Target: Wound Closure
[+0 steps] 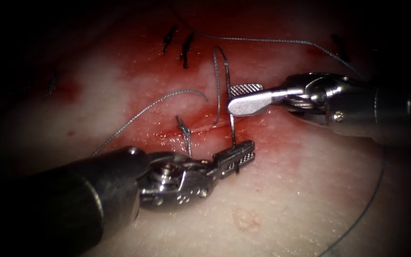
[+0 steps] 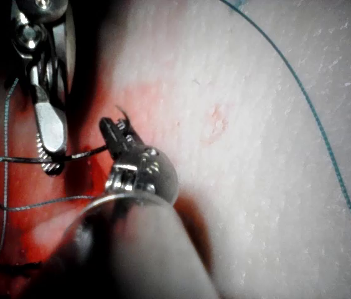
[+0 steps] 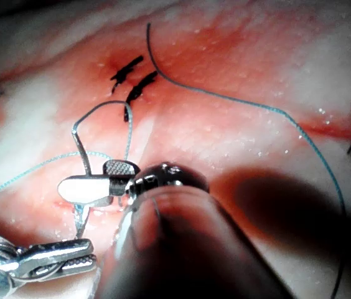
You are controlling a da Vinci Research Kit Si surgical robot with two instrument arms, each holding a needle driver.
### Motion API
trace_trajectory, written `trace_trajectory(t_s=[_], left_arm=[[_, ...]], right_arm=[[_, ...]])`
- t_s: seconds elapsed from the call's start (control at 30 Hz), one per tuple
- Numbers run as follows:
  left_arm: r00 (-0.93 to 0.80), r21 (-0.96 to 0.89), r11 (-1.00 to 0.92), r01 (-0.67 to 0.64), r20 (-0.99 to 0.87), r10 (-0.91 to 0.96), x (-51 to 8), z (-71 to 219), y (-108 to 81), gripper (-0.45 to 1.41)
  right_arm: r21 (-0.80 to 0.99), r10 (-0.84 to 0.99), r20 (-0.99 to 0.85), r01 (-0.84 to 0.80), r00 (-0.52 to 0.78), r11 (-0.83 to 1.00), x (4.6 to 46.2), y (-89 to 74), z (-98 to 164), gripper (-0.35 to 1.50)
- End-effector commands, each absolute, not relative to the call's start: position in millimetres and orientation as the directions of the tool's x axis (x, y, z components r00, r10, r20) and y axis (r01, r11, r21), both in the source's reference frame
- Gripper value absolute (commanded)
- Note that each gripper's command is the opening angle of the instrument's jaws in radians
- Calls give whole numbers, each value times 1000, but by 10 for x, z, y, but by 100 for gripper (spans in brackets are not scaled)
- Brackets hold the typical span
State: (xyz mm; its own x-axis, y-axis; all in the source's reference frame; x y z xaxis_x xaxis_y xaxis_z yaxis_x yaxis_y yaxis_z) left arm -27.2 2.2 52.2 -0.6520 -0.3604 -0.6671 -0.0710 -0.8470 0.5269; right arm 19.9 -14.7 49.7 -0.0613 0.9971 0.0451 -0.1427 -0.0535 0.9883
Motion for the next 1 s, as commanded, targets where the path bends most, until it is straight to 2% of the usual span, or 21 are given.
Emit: trace_trajectory(t_s=[0.03, 0.23, 0.3, 0.33, 0.37, 0.4, 0.43, 0.47, 0.5, 0.53, 0.57, 0.6, 0.83, 0.87, 0.93, 0.97, 1.0], left_arm=[[-652, 525, -849, -68, -667, -360, -278, 529, 22, -45], [-653, 522, -851, -63, -666, -360, -277, 529, 22, -45], [-654, 521, -852, -61, -665, -360, -277, 529, 22, -45], [-654, 521, -852, -61, -665, -360, -278, 529, 22, -45], [-654, 521, -852, -61, -665, -360, -278, 529, 22, -45], [-655, 521, -852, -61, -665, -360, -278, 529, 22, -45], [-655, 519, -853, -59, -664, -359, -278, 529, 22, -45], [-655, 519, -853, -59, -664, -359, -278, 529, 22, -45], [-653, 519, -853, -59, -666, -360, -278, 528, 22, -45], [-654, 519, -853, -59, -666, -360, -278, 528, 22, -45], [-651, 519, -853, -58, -667, -361, -278, 528, 21, -45], [-651, 519, -853, -58, -667, -361, -278, 528, 21, -45], [-652, 521, -852, -53, -664, -366, -281, 527, 19, -45], [-651, 521, -852, -53, -665, -366, -283, 526, 19, -45], [-650, 520, -853, -51, -665, -367, -284, 526, 18, -45], [-651, 519, -853, -51, -665, -366, -285, 526, 18, -45], [-651, 519, -853, -51, -665, -366, -285, 526, 18, -45]], right_arm=[[989, 997, 47, -139, -61, -55, 211, -148, 501, 140], [989, 997, 48, -136, -53, -55, 215, -148, 501, 136], [989, 998, 49, -134, -46, -55, 216, -148, 501, 130], [990, 998, 49, -128, -39, -54, 216, -149, 500, 114], [990, 998, 49, -128, -39, -54, 216, -149, 500, 114], [991, 998, 55, -120, -30, -58, 216, -149, 501, 89], [991, 998, 55, -117, -26, -58, 217, -149, 501, 79], [991, 998, 55, -117, -26, -58, 217, -149, 501, 79], [990, 998, 50, -133, -27, -53, 217, -148, 501, 46], [989, 999, 46, -143, -19, -48, 218, -148, 501, 36], [987, 999, 41, -154, -14, -43, 218, -148, 502, 7], [984, 999, 37, -172, -12, -39, 218, -148, 502, -35], [982, 998, 1, -186, -61, -12, 217, -137, 501, -35], [984, 998, 1, -180, -67, -13, 217, -136, 501, -28], [983, 998, -16, -184, -68, 3, 218, -136, 500, 66], [982, 997, -34, -187, -66, 21, 220, -136, 500, 105], [982, 997, -46, -187, -68, 32, 221, -135, 500, 128]])
